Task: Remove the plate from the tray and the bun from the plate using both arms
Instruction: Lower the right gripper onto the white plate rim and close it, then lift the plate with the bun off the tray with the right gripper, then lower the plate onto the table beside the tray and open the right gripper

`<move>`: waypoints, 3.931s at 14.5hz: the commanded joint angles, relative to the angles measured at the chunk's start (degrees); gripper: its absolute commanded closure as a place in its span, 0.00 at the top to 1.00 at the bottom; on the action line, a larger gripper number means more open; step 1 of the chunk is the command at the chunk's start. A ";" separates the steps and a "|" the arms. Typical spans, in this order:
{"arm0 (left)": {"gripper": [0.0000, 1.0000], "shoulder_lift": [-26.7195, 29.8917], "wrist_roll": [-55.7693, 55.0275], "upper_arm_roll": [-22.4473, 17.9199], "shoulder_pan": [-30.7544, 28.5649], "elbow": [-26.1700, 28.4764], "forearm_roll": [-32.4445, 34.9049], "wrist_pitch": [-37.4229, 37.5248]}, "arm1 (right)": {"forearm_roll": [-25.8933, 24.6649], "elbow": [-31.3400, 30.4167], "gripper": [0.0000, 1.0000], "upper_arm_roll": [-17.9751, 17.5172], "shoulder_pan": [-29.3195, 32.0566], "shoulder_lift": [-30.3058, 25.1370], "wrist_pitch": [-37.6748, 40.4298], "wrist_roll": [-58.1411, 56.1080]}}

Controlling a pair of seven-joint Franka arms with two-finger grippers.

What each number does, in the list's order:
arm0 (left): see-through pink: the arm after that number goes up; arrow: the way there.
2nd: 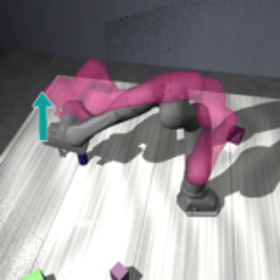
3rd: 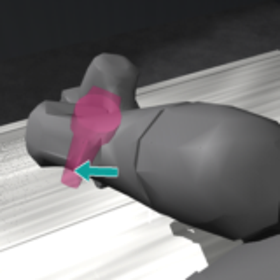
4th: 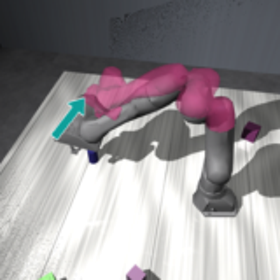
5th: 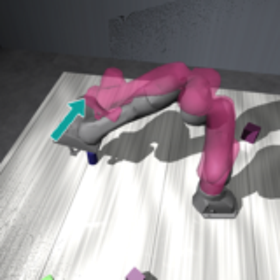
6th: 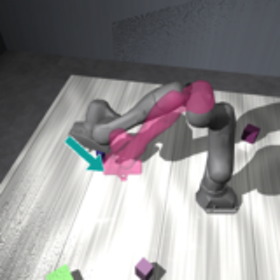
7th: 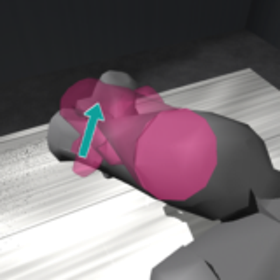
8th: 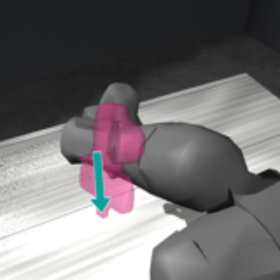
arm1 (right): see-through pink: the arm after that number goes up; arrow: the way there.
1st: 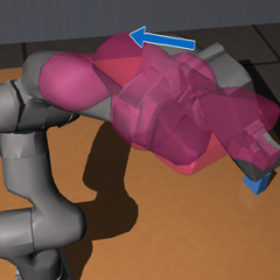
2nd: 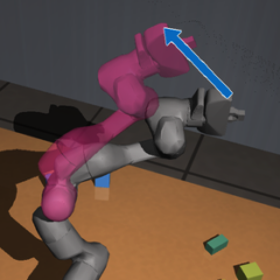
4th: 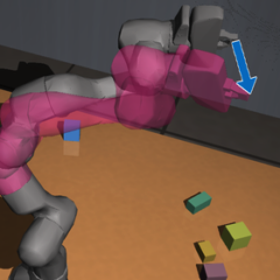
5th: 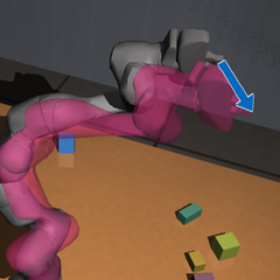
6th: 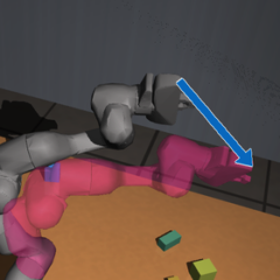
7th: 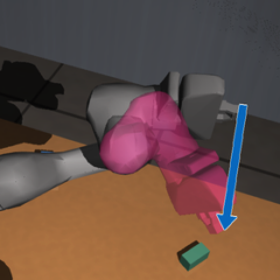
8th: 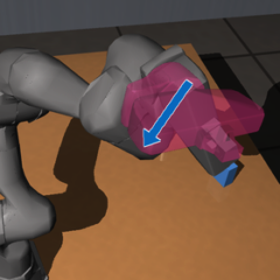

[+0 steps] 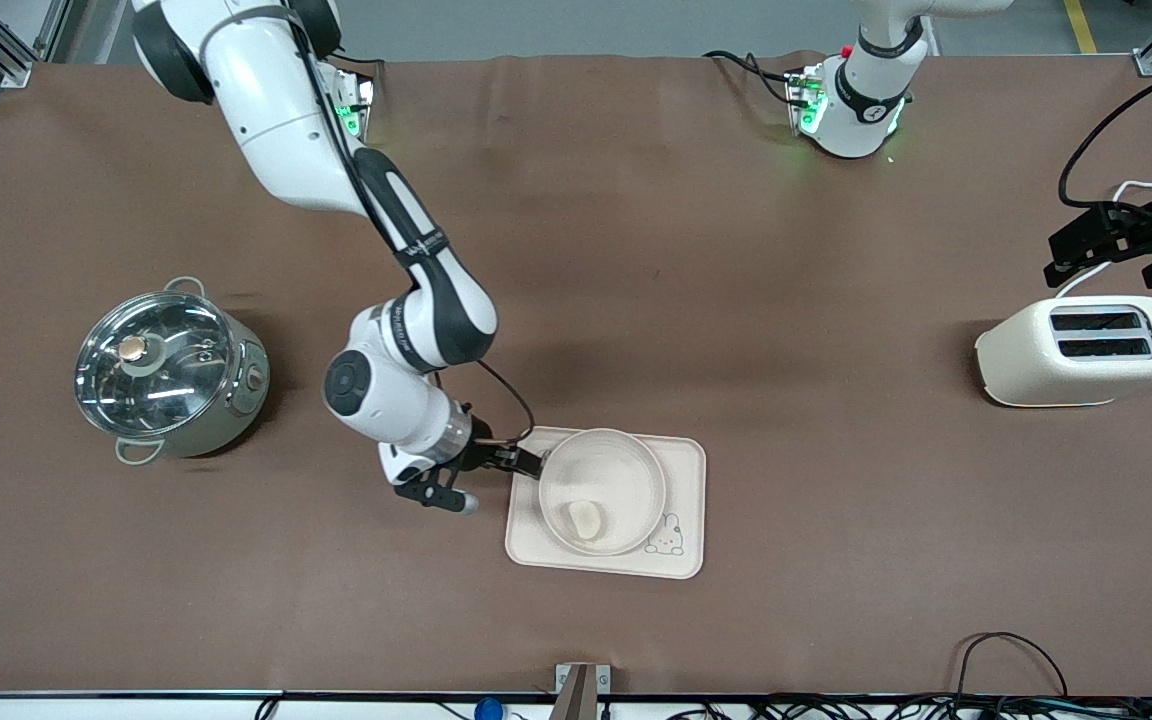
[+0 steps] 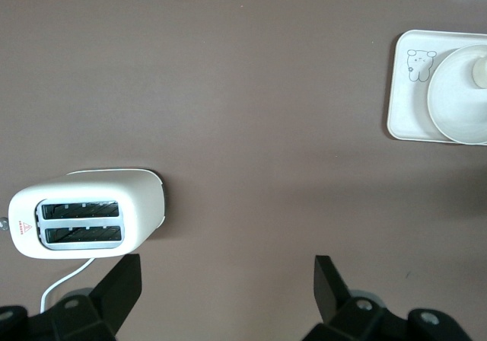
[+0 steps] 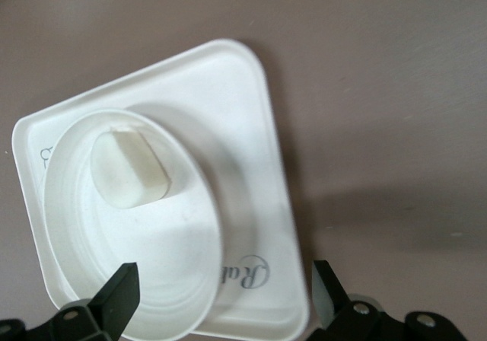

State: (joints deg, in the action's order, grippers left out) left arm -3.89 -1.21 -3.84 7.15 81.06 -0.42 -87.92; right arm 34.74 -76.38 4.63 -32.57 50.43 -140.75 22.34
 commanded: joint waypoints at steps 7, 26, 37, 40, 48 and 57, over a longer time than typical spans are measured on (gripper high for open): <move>1.00 -0.33 0.86 -0.03 -0.29 -0.81 -1.17 0.03 | 1.21 6.06 1.00 -0.33 -1.18 5.55 -4.01 0.78; 1.00 -0.33 0.95 -0.03 -0.38 -0.81 -1.25 0.11 | 0.15 5.01 0.18 -0.24 -1.79 7.05 -4.63 -7.05; 1.00 -0.42 0.95 -0.12 -0.38 -0.81 -1.17 0.03 | -0.11 -7.88 0.00 -1.55 -1.62 -4.53 -4.45 -9.07; 1.00 -0.33 0.95 -0.12 -0.38 -0.81 -1.17 0.03 | -0.02 -17.28 0.00 -4.45 -1.70 -10.51 -7.51 -9.15; 1.00 -0.42 0.95 -0.12 -0.38 -0.72 -1.17 0.11 | 0.07 -31.64 0.00 -9.12 -3.55 -16.86 -9.46 -9.24; 1.00 -0.15 0.07 0.14 0.23 -0.20 -1.17 1.25 | 0.86 -33.31 1.00 -9.12 -6.28 -17.21 -10.70 -8.19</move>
State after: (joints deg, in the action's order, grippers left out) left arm -3.95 -1.18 -3.84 7.17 81.20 -0.43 -87.67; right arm 34.66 -106.91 -4.42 -38.90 36.09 -151.82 14.04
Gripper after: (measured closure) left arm 0.000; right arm 0.617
